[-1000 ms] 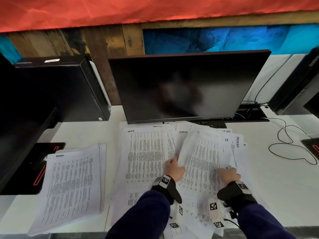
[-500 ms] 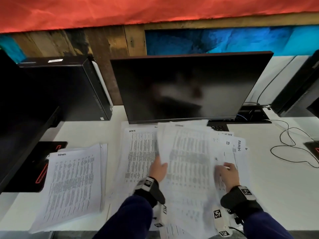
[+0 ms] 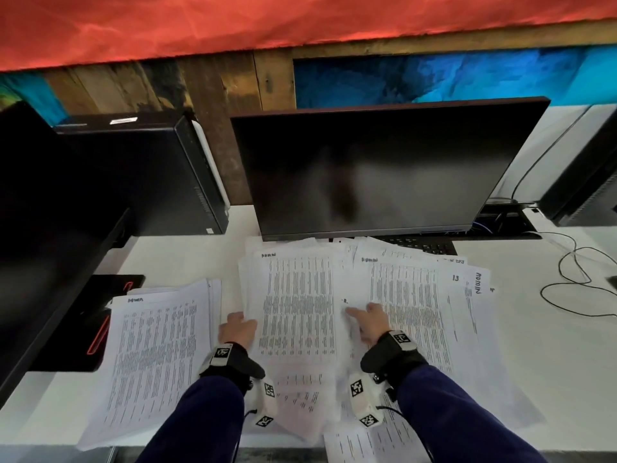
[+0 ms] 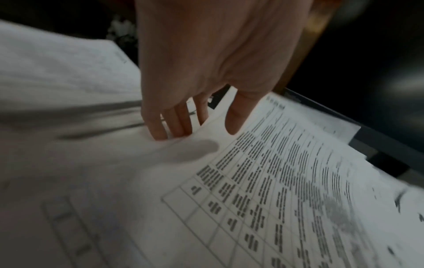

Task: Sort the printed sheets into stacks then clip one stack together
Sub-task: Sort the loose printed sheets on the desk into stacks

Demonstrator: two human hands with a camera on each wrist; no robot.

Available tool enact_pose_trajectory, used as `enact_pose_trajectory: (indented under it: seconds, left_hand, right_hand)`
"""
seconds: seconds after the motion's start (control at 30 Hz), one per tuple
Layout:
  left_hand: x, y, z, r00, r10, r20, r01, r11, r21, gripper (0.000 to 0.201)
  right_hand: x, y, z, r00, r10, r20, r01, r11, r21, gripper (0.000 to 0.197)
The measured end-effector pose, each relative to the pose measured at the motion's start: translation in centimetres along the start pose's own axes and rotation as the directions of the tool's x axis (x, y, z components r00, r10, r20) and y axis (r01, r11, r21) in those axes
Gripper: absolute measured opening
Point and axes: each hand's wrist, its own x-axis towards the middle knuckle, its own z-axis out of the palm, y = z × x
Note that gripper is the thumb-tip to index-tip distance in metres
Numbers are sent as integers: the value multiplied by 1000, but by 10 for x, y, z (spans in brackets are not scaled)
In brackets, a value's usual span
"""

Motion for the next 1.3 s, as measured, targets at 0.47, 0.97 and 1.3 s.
enact_pose_trajectory:
  seconds: [0.47,0.97,1.3]
  left_hand:
    - [-35,19,23,958,155,-243,-137,987,86,47]
    - [-83,86,139,983,111,149,-131,983,130,58]
    - [-64,79,129,985,-34,169,69,976,-206,64]
  right_hand:
    - [-19,16,-25,993,-62,98,40,978,204,23]
    - [8,56,-146,860,230,-456,-403,853,-331,54]
    - [0,46,-132,924,123,-362,-307,803,-510,52]
